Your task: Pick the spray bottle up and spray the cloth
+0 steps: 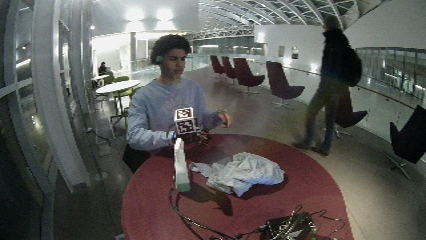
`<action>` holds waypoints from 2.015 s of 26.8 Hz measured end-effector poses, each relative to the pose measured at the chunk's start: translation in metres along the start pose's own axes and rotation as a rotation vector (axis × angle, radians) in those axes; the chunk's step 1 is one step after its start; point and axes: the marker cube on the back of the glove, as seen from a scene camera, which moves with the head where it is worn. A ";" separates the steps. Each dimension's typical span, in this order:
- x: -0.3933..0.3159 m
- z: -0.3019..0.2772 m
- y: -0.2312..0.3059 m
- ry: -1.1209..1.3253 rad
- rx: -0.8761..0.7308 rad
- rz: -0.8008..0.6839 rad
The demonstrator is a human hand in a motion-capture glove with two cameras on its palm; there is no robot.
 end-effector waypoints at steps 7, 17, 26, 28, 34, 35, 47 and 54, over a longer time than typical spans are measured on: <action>0.003 -0.004 0.006 0.005 0.006 0.028; 0.008 -0.007 0.013 -0.020 0.035 0.054; 0.006 -0.011 0.021 -0.024 0.060 0.061; 0.007 -0.013 0.023 -0.019 0.059 0.062; 0.008 -0.017 0.029 -0.026 0.077 0.073; 0.007 -0.017 0.032 -0.032 0.085 0.079; 0.035 -0.043 0.099 -0.157 0.359 0.300; 0.071 -0.055 0.122 -0.231 0.537 0.475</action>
